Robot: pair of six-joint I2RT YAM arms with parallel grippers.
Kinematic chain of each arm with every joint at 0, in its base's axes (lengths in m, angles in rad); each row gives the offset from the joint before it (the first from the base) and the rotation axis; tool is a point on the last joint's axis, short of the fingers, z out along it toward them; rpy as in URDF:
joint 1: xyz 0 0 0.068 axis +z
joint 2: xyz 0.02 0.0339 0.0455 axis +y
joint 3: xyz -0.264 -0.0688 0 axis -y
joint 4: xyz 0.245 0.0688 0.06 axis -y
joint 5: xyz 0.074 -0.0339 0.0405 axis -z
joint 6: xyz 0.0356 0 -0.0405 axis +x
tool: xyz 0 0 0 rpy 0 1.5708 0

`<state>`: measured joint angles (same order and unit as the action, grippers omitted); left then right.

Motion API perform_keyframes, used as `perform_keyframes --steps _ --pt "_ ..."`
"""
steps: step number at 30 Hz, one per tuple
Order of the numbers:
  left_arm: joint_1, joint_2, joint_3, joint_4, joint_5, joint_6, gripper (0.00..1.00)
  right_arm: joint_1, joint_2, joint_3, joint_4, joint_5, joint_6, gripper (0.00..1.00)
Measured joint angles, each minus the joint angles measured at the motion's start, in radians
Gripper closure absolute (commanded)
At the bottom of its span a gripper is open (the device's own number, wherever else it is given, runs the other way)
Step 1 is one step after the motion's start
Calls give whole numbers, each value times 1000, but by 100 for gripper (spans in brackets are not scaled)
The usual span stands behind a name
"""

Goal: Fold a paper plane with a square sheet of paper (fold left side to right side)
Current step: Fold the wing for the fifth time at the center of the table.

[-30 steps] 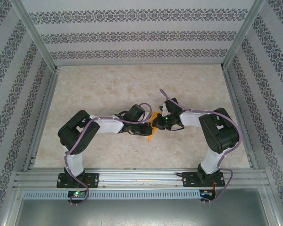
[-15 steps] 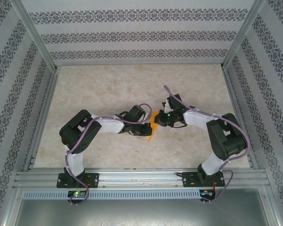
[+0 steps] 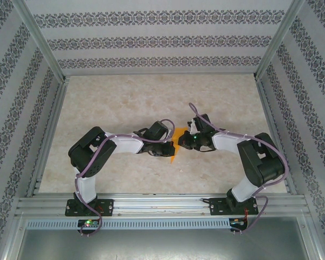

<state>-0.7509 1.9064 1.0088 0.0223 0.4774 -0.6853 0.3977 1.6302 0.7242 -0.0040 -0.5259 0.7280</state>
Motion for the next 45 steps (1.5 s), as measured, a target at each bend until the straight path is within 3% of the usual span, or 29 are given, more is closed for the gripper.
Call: perform_keyframes --steps 13,28,45 --pt "-10 -3 19 -44 -44 0 100 -2 99 27 61 -5 -6 100" --pt "-22 -2 54 -113 -92 0 100 -142 165 115 20 -25 -108 100" --pt "-21 2 59 -116 -98 0 100 -198 249 241 -92 -77 -153 100"
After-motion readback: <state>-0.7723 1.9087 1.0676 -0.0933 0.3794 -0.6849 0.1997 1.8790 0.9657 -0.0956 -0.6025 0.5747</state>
